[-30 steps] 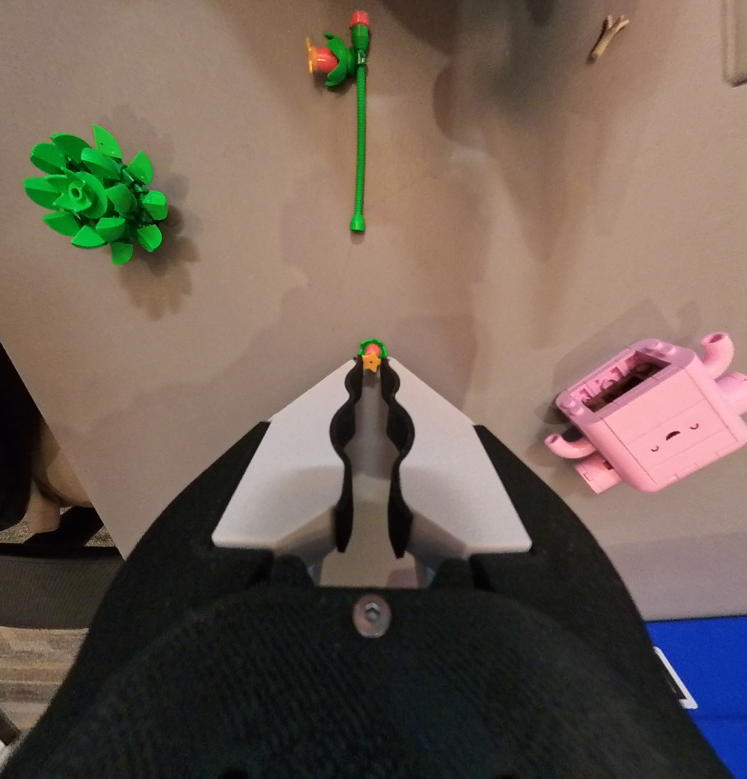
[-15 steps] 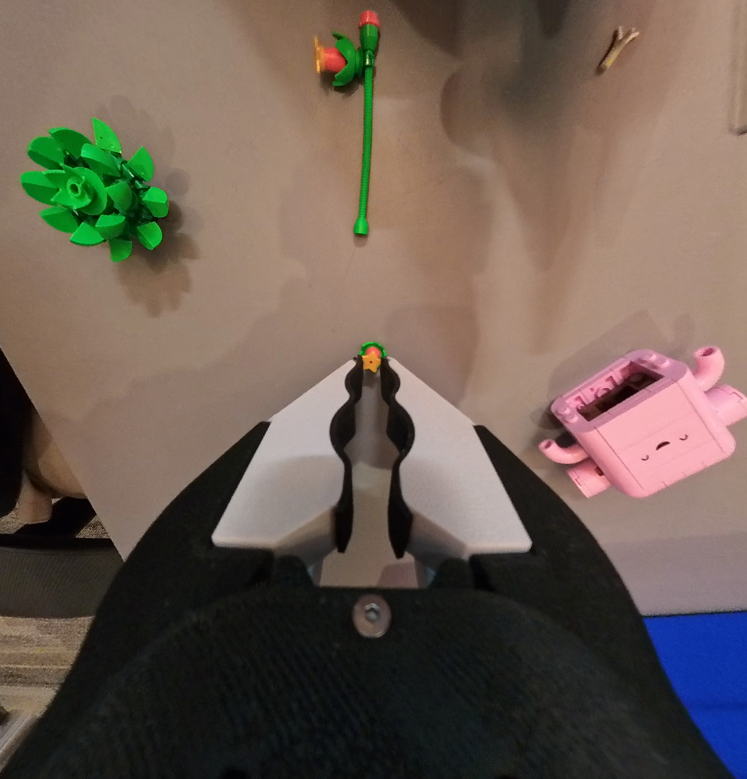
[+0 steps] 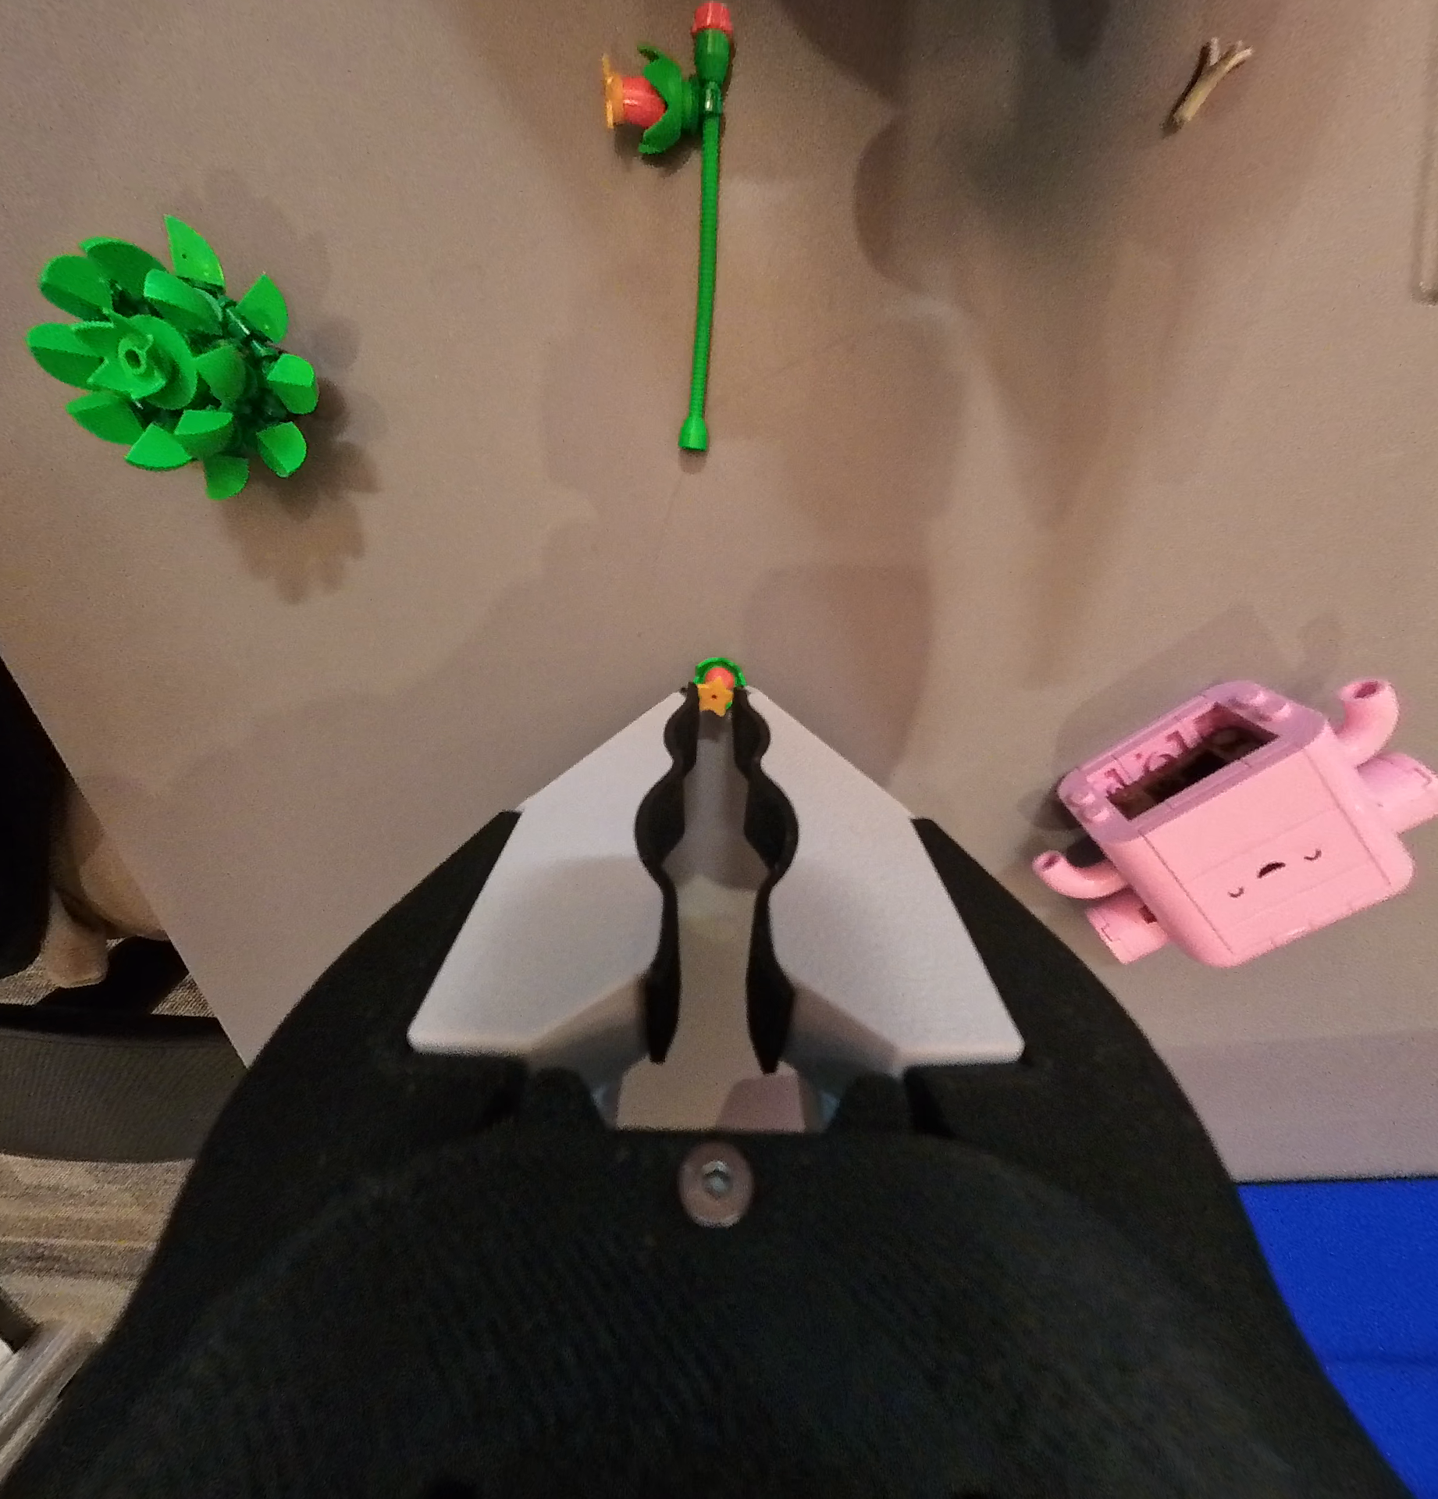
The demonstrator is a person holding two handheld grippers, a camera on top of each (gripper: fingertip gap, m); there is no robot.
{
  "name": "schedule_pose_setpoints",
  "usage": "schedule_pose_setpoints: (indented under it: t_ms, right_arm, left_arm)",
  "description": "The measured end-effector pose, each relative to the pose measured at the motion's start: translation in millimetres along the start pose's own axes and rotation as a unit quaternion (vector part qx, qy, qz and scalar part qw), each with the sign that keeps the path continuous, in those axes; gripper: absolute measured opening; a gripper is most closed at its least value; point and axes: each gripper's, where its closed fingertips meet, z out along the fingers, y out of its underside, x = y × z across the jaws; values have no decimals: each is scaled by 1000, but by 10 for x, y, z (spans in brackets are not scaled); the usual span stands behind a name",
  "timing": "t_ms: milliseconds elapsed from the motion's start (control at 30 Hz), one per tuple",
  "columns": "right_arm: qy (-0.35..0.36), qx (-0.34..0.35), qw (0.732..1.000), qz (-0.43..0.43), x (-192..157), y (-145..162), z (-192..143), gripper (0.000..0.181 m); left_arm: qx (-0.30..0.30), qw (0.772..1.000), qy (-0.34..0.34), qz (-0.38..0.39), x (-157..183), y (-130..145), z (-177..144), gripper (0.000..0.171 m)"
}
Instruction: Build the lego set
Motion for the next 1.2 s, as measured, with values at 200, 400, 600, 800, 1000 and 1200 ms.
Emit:
schedule_pose_setpoints:
  t_ms: [200, 400, 600, 800, 1000, 1200]
  right_arm:
    - [-3, -9, 1000, -3, 0, 2, 7, 6]
    - [-2, -22, 1000, -11, 1, 5, 17, 6]
    - [-1, -15, 1000, -12, -2, 5, 19, 6]
    - [1, -6, 1000, -6, -2, 5, 22, 6]
    - [14, 3, 1000, 1, 10, 1, 17, 7]
    - [16, -8, 1000, 22, -1, 71, 51, 24]
  left_arm:
    - [-1, 1000, 0, -1, -1, 1, 2, 27]
    - [0, 1000, 1, -2, -3, -1, 1, 27]
    - [0, 1000, 1, -2, -4, -1, 1, 28]
    - [0, 1000, 0, 0, -2, 0, 3, 28]
    - [8, 1000, -4, 13, 7, -34, -15, 26]
    - [13, 1000, -1, 9, 5, -51, -30, 26]
